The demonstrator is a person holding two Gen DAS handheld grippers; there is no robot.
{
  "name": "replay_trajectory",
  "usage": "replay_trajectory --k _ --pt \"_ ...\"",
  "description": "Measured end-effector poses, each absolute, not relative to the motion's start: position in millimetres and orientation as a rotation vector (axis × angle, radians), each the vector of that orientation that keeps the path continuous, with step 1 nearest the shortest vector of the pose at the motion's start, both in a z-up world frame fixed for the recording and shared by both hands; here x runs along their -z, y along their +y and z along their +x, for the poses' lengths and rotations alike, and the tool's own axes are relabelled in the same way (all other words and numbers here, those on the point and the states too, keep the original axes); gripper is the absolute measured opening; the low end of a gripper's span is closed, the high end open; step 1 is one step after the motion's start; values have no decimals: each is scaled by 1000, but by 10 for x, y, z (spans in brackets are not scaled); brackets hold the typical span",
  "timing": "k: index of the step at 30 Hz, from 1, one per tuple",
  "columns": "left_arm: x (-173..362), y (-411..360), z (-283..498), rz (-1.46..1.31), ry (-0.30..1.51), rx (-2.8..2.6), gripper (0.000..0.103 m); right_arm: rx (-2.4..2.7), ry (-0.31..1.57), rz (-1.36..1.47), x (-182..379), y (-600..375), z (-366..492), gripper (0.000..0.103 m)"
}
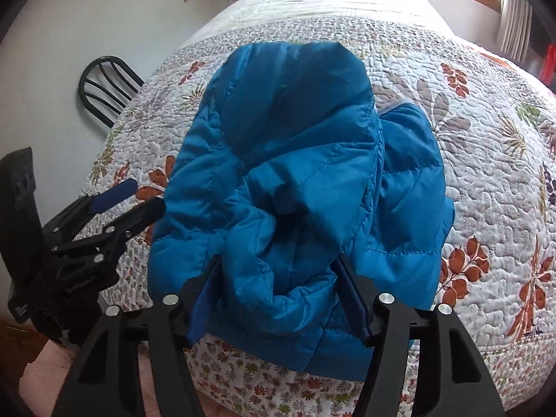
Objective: Fold large clothes
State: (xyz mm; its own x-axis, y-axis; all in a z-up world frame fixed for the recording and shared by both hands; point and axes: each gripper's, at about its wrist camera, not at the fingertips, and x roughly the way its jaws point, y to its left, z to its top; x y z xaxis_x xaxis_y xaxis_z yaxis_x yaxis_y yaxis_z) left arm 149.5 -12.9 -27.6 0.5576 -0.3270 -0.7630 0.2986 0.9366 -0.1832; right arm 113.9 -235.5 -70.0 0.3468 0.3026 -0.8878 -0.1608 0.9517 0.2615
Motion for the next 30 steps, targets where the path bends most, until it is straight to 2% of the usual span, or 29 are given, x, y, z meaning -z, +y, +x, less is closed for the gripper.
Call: replay_trajectory --k 3,4,5,7,10,13,18,21,30 --pt "277 -125 1491 -29 900 361 74 -304 1200 179 803 -2419 1223 70" --pt "276 -120 1491 -30 899 360 74 -308 1205 189 830 -2437 1250 68" --pt "277 -119 1489 -30 899 360 74 -319 1204 196 846 -2449 1264 64" --pt "282 -116 1480 -29 900 360 74 -346 1198 221 834 -2481 1270 45" --pt "271 -127 1456 -28 898 359 74 -388 1164 243 746 -2530 1217 27" --pt "250 -128 1438 -34 891 362 74 -429 1099 286 558 -2622 1069 20" --pt "142 -206 1370 -27 848 364 74 -406 936 272 98 -2800 638 19" --pt "94 -350 1342 -6 823 376 74 -334 859 284 5 -3017 392 19" --pt "352 -1073 1285 103 856 472 75 -168 981 515 942 -3879 296 20"
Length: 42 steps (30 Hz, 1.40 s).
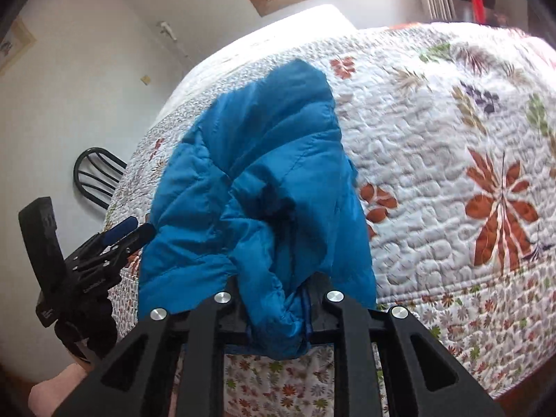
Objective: Fold large clothes
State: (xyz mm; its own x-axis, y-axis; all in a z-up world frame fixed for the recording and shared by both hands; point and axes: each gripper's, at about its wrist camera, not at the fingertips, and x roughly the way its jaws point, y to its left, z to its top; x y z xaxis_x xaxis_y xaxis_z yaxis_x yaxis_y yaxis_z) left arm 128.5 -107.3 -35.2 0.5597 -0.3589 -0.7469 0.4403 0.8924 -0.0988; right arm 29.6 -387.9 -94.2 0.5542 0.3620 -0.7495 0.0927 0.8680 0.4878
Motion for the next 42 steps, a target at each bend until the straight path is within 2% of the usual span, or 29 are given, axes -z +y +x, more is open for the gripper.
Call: replay_trajectory --k 4,9,11,13,15,17,21,23,25,28,31,36,42 --pt "500 -1222 1289 120 871 494 75 -177 1021 535 1245 -3980 280 23" --pt "658 -1204 1386 88 888 491 80 -180 1027 488 1260 -3906 344 27" --pt "633 -1154 1394 74 890 501 80 -200 1031 493 1217 -3936 325 31" --pt "577 -1104 1365 72 892 500 79 -188 1018 487 1111 -3969 253 45" --pt "494 -1046 1290 71 884 483 79 -141 983 421 911 -3939 121 48" --pt "403 -1007 1188 65 870 472 79 -88 930 330 664 -3874 0 47" --pt "230 -1028 982 55 826 471 79 -150 828 195 230 -3601 -143 32" --pt "182 -1078 894 50 813 494 79 -227 847 156 185 -3423 -54 29" --pt "179 -1129 845 61 809 514 79 -241 887 125 257 -3321 63 22" --pt "223 -1162 809 73 815 526 79 -197 930 121 399 -3397 198 20" --pt "281 -1199 805 86 835 527 79 -193 967 167 603 -3554 199 9" --pt "388 -1224 845 89 863 540 79 -186 1013 206 818 -3700 217 0" --pt "530 -1272 873 118 878 543 81 -204 1054 254 1121 -3734 311 0"
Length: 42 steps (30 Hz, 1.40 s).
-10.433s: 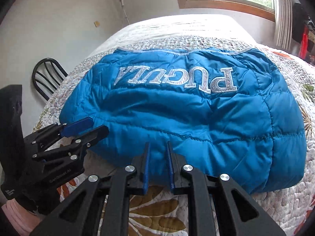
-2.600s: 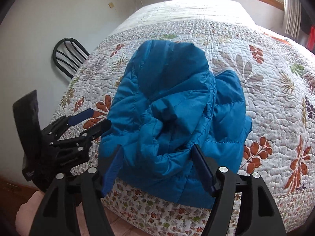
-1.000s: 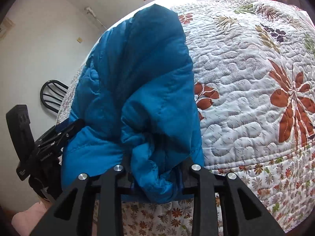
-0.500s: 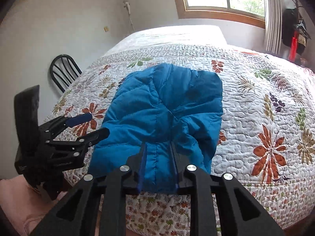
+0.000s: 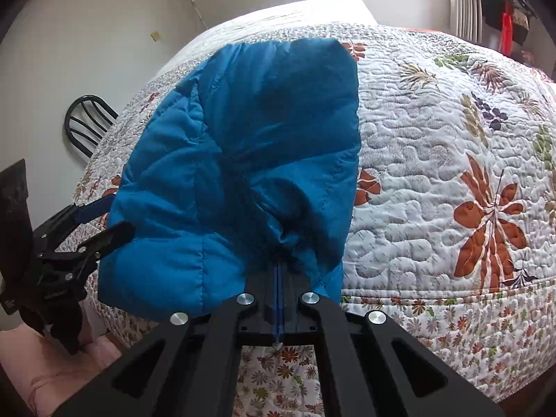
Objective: Fold large clothes
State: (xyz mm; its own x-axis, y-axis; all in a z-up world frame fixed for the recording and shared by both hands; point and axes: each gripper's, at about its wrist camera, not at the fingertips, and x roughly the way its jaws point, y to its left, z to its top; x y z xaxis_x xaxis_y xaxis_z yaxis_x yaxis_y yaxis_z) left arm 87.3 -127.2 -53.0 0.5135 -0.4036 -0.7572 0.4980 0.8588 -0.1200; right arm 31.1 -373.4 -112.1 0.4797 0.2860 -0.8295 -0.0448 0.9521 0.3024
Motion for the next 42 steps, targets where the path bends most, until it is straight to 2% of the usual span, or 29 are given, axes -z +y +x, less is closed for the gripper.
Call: replay_trajectory --k 6,9,14,18,21,26,28,36,42 --pt "689 -1270 909 121 869 537 86 -251 1026 335 1332 -3814 350 0" --pt "690 -1210 963 82 891 558 87 -253 1021 326 1257 -3807 327 0" --pt "432 -1012 1052 46 867 570 82 -249 954 267 776 -3800 235 2" --pt "129 -923 1246 42 781 512 82 -225 864 190 332 -3738 384 13" --pt "75 -1020 1466 65 779 496 82 -278 855 164 204 -3645 704 13" --pt "249 -1141 1813 78 844 483 82 -215 942 133 476 -3662 1269 11" --pt "378 -1143 1922 66 891 490 83 -211 998 176 646 -3750 1399 1" --pt "659 -1176 2073 59 944 536 84 -261 1072 302 1178 -3945 1501 0" --pt "766 -1196 2053 64 924 533 84 -290 1000 384 1408 -4004 1433 0"
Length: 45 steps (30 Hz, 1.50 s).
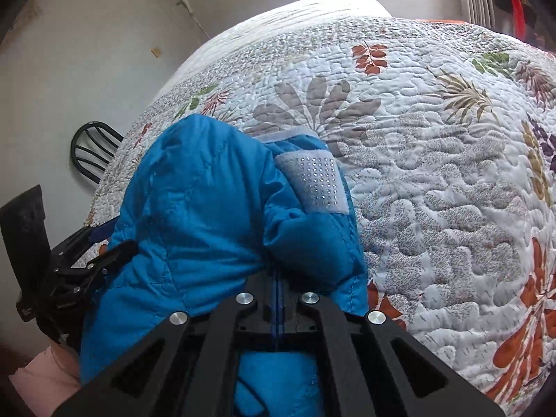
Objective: Fold large clothes
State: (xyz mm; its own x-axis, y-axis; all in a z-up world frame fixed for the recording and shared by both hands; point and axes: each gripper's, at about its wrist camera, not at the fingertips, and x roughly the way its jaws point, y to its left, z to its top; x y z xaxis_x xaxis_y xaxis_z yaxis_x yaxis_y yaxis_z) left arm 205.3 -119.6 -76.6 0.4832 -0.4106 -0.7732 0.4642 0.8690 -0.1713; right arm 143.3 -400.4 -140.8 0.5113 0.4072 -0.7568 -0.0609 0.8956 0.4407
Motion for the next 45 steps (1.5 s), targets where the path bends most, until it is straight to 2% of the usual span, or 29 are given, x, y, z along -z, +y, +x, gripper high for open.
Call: replay_trajectory --k 9,11,13,14,17,19,22,31,37,41,42,43,45 --pt "595 -1056 1953 35 945 519 82 -228 962 337 1104 -3922 1265 2" --pt "519 -975 1866 45 928 506 82 -212 944 297 969 -3882 1174 12" --pt "462 -887 1796 48 913 497 82 -203 927 264 857 -3841 1084 40" --pt "444 -848 1770 50 914 492 84 -188 923 242 805 -3820 1032 46" --pt "434 -721 1723 23 931 491 87 -152 923 195 709 -3790 920 58" --pt "451 -656 1707 2 952 498 87 -146 940 190 685 -3803 887 70" --pt "514 -575 1687 -37 980 530 90 -149 971 195 737 -3849 878 78" --pt "900 -435 1815 -249 1106 687 94 -294 1062 460 1295 -4092 872 91" --pt "1036 -656 1861 -315 1170 839 94 -389 1088 576 1553 -4096 919 95" --pt "1154 -800 1936 -340 1178 873 98 -441 1078 629 1659 -4092 948 96" --pt "1172 -813 1947 -352 1180 877 98 -454 1069 639 1676 -4093 950 95" --pt "1175 -829 1943 -357 1174 878 95 -481 1057 652 1683 -4089 942 85" --pt "1119 -839 1897 -343 1133 873 83 -517 1029 675 1677 -4084 914 73"
